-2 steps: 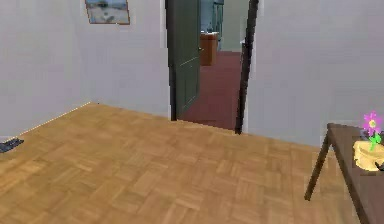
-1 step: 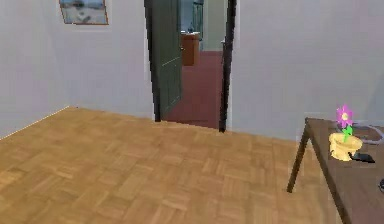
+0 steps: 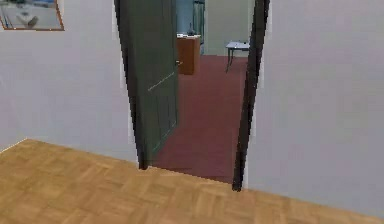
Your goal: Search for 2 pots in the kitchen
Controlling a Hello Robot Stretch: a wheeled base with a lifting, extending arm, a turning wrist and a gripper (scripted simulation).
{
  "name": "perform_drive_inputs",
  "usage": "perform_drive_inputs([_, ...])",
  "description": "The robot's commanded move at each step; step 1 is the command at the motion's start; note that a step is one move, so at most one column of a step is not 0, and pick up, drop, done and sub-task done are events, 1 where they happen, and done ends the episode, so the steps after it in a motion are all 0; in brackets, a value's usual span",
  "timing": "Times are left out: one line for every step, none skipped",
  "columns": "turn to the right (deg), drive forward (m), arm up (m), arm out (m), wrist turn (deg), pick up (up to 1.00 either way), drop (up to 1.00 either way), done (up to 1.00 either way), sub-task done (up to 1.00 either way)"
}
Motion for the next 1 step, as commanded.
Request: perform_drive_inputs([0.0,1.00,0.00,0.00,0.0,0.00,0.00,0.00,0.00])
